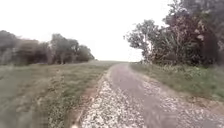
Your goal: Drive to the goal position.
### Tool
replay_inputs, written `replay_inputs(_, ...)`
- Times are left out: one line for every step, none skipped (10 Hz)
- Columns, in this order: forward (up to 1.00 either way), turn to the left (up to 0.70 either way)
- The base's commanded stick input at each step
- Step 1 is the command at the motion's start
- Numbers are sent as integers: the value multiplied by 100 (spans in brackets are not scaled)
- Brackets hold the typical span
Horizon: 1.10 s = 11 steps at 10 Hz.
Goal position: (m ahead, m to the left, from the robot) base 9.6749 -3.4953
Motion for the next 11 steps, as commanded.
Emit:
replay_inputs(70, 0)
replay_inputs(70, 0)
replay_inputs(70, 0)
replay_inputs(70, 0)
replay_inputs(70, 0)
replay_inputs(70, 0)
replay_inputs(70, 0)
replay_inputs(70, 0)
replay_inputs(70, 0)
replay_inputs(70, 0)
replay_inputs(70, 0)
